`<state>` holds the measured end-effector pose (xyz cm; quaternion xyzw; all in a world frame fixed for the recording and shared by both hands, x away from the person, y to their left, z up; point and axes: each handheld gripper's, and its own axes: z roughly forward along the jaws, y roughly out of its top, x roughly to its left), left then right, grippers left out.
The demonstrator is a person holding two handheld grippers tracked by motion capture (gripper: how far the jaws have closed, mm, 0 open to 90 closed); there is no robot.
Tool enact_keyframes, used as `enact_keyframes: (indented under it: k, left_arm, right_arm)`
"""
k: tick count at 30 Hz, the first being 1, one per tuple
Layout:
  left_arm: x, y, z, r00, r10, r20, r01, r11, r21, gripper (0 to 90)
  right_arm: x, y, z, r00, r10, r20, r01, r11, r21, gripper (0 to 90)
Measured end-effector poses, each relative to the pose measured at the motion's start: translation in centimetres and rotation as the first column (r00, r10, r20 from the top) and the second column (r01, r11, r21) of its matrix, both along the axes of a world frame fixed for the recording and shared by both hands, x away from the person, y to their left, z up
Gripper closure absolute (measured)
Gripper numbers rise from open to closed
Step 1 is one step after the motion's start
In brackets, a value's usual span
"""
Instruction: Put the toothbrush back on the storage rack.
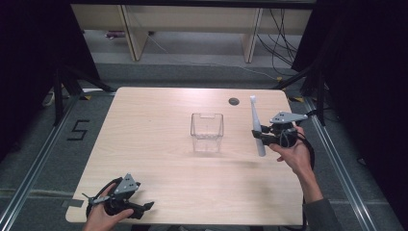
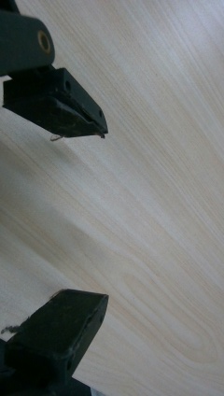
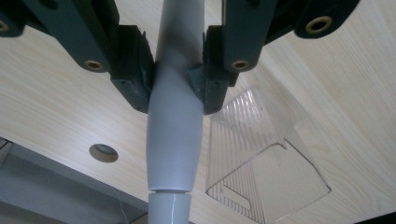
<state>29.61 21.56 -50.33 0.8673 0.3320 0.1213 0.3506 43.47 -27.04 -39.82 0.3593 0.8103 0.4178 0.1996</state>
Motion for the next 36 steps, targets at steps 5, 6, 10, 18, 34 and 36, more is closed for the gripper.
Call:
enact_keyframes:
  k: [5, 6, 10, 18, 34, 36]
  left_arm:
    - [-0.1, 0.0, 0.0, 1.0000, -0.002, -0.001, 0.002, 1.0000, -0.007, 15.0]
    - [0.0, 0.0, 0.0, 1.0000, -0.002, 0.000, 0.002, 1.0000, 0.000, 15.0]
    - [0.0, 0.0, 0.1, 1.0000, 0.002, 0.001, -0.002, 1.0000, -0.004, 15.0]
    - [-0.1, 0.0, 0.0, 1.0000, 0.003, 0.001, -0.003, 1.0000, -0.003, 15.0]
    - [-0.1, 0.1, 0.0, 1.0000, 0.003, 0.000, -0.003, 1.0000, 0.000, 15.0]
    - [-0.1, 0.1, 0.0, 1.0000, 0.002, 0.001, -0.002, 1.0000, 0.000, 15.0]
  right_arm:
    - [0.1, 0.5, 0.1, 1.0000, 0.007, -0.007, -0.007, 1.000, 0.029, 66.8]
    - [0.3, 0.7, 0.2, 0.9999, 0.012, 0.004, -0.012, 0.999, 0.031, 66.8]
    - [0.5, 1.1, 0.4, 0.9999, 0.014, 0.009, -0.015, 0.999, 0.048, 66.8]
    - [1.2, 1.8, 0.4, 0.9998, 0.020, 0.001, -0.020, 0.998, 0.052, 66.8]
    - [2.1, 4.3, 2.0, 0.9987, 0.050, 0.009, -0.051, 0.996, 0.074, 66.8]
    - [2.2, 4.6, 2.0, 0.9989, 0.044, 0.017, -0.045, 0.995, 0.086, 66.8]
